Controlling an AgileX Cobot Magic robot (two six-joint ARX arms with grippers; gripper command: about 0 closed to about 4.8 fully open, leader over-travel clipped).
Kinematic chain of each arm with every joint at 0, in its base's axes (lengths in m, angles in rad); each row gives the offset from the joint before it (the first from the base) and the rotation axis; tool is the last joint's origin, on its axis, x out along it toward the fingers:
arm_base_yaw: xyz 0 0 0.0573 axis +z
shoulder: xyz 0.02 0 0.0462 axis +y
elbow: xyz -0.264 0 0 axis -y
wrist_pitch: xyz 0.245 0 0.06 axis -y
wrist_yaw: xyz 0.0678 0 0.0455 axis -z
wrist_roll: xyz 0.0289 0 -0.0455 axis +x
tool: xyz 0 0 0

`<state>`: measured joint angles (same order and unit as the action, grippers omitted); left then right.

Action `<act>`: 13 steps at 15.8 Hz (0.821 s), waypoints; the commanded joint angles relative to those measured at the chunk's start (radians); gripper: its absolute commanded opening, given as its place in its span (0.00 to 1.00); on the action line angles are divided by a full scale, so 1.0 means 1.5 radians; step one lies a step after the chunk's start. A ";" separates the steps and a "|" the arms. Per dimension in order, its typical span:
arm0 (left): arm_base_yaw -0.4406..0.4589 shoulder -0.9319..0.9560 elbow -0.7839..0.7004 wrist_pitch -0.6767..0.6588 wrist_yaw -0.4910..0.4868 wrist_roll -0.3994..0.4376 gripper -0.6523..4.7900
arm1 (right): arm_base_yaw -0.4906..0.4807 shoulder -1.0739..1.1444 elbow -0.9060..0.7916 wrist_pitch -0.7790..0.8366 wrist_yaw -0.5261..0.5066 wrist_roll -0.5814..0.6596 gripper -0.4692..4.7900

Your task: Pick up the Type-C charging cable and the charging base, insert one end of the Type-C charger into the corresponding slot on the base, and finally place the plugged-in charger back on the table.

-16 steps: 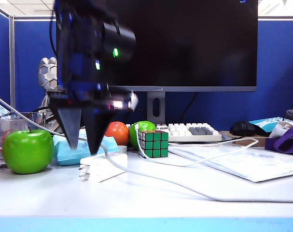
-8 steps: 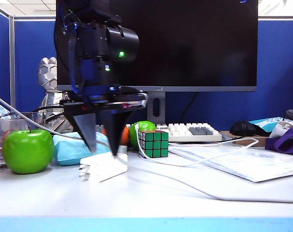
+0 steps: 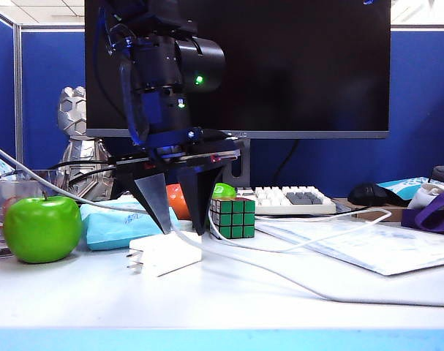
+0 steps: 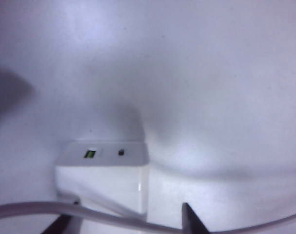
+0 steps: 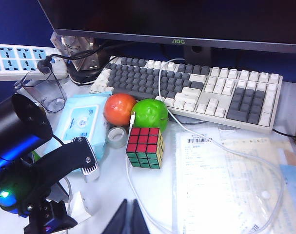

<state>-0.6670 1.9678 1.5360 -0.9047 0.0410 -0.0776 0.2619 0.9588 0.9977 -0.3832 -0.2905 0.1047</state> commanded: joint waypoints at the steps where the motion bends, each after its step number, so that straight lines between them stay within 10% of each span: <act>1: 0.000 0.004 0.003 -0.026 0.001 -0.003 0.62 | 0.001 -0.001 0.002 0.008 -0.003 -0.002 0.08; 13: 0.001 0.005 0.000 -0.076 -0.032 0.039 0.62 | 0.002 -0.001 0.002 0.008 -0.003 -0.002 0.08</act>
<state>-0.6651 1.9751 1.5375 -1.0508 -0.0078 -0.0189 0.2623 0.9588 0.9977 -0.3828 -0.2905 0.1047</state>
